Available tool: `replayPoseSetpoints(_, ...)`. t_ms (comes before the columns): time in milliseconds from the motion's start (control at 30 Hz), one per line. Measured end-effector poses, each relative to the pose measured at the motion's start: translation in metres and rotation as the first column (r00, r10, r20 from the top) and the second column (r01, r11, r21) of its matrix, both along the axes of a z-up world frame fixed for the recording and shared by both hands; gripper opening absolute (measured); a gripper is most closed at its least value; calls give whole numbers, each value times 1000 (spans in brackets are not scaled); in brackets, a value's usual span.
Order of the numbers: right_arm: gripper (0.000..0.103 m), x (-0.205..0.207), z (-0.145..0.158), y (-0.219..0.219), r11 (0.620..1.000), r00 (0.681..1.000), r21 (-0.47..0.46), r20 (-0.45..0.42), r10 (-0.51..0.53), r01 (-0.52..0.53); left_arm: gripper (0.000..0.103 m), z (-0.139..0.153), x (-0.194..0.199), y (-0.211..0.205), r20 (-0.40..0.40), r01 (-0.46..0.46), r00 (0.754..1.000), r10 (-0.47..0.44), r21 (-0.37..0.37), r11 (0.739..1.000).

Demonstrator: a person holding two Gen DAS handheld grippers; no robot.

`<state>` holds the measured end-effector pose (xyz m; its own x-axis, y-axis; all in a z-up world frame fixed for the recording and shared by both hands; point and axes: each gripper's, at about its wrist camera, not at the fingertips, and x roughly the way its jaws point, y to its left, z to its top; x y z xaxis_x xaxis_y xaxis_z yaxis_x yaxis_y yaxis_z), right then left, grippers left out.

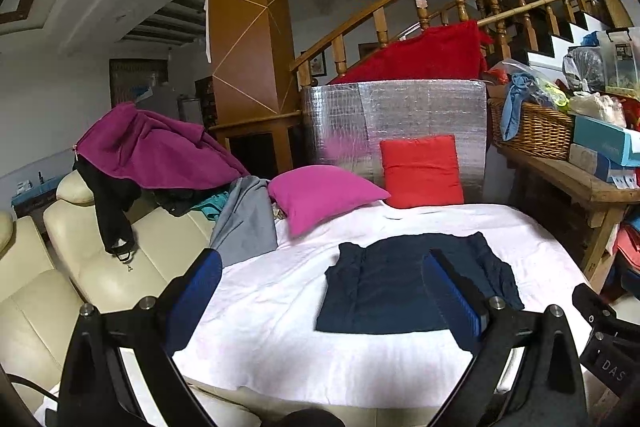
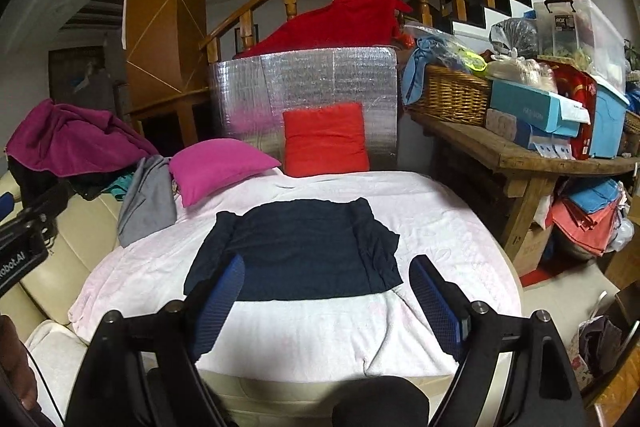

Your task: Fold large clothes

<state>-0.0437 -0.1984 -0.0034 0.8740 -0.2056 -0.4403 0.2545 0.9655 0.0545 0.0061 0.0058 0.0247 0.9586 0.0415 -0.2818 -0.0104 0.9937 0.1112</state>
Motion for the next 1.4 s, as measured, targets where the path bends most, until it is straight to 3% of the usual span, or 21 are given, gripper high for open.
replayPoseSetpoints(1400,87,3,-3,-1,1000,1000,14,7,-15,15,100,-3,0,5,7,-13,1000,13,23,1000)
